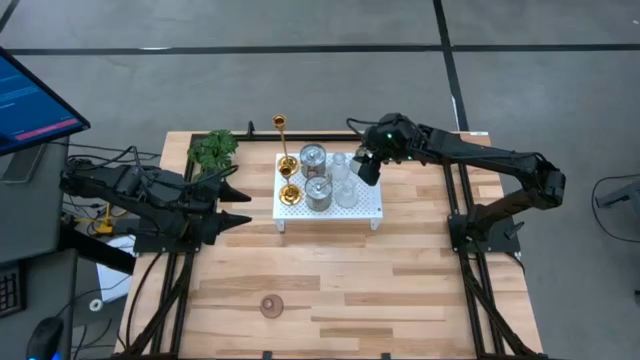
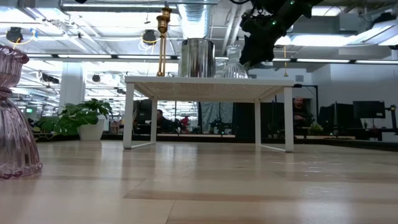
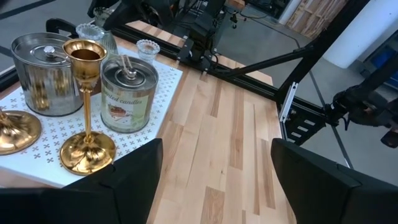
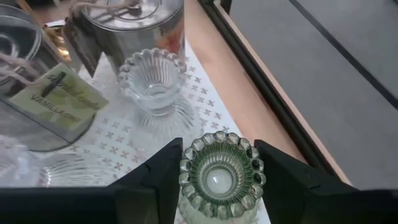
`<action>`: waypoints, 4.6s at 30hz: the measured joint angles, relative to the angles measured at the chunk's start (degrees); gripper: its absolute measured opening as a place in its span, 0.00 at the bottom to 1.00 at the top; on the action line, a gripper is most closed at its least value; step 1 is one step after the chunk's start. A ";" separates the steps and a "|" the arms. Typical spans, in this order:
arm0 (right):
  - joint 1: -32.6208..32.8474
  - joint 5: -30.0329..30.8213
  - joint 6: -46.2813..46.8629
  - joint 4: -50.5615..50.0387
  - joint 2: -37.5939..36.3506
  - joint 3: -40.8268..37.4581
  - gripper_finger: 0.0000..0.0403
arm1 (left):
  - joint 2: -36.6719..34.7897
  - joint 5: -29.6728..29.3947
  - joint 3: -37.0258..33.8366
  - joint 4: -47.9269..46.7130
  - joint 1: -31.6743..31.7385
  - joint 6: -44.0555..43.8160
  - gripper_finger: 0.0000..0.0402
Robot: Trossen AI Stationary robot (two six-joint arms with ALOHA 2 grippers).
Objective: Pick & Place candle stick holders
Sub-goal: Put the green glass candle holder on the shelf, then put the purple glass candle holder on the shelf
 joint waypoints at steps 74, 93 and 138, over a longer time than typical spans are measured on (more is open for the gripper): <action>32.38 20.25 20.41 -21.41 -18.71 8.55 0.71 | 44.67 -2.88 -20.13 44.51 -20.04 0.71 0.33; 53.17 38.10 45.48 -31.34 -18.71 4.85 0.68 | 44.46 12.49 -17.09 65.52 0.75 15.05 0.33; 74.25 42.26 58.93 -47.39 -29.36 4.83 0.68 | 76.03 -30.02 38.62 52.48 1.95 28.28 0.33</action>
